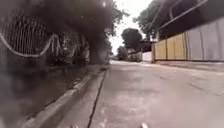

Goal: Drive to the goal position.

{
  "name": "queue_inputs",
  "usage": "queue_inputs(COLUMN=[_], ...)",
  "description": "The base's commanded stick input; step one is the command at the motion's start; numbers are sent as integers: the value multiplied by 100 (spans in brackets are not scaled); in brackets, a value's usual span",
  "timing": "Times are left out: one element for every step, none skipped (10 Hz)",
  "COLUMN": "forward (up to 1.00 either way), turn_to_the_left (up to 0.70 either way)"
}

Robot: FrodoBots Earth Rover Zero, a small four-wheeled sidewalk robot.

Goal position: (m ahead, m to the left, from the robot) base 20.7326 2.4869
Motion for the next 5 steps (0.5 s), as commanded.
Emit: queue_inputs(forward=[70,70,70,70,70], turn_to_the_left=[-18,-5,0,0,0])
